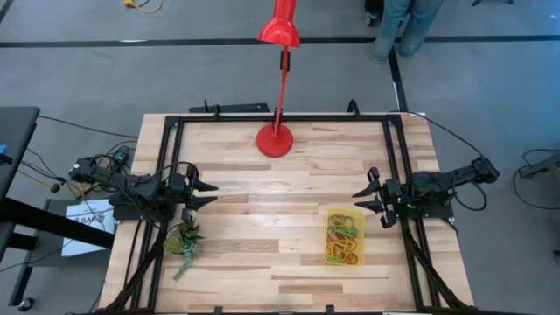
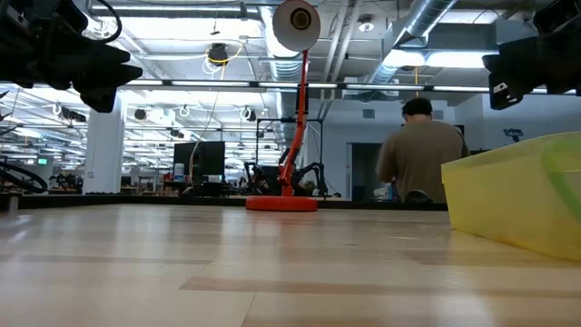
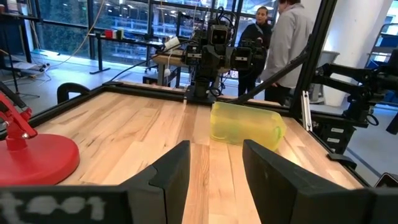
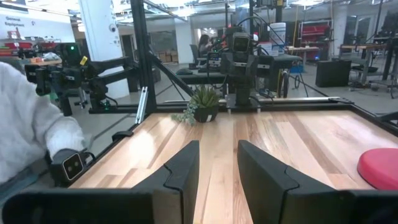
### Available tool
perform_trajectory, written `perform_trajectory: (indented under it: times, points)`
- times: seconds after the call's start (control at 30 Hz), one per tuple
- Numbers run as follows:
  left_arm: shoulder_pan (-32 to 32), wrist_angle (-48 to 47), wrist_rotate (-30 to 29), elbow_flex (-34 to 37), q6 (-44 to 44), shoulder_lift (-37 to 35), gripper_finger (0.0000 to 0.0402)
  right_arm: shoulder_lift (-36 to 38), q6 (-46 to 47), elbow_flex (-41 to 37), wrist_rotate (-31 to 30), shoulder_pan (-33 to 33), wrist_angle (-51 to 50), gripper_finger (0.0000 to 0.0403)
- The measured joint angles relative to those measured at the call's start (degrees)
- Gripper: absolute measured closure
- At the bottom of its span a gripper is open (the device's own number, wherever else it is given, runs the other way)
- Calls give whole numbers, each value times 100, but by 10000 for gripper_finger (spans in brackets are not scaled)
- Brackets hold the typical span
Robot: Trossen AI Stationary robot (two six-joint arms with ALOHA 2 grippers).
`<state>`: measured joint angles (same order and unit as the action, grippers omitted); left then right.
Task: Pick and place rubber bands into bin
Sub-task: Return to Home Position
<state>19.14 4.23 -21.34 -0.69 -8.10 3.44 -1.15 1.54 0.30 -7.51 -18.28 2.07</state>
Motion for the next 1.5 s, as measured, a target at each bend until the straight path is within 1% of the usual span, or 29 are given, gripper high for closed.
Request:
perform_trajectory:
  times: [1.5]
  points:
    - [0, 0, -2, 4, 37, 2, 262, 0, 0, -2, -2, 0, 2, 301]
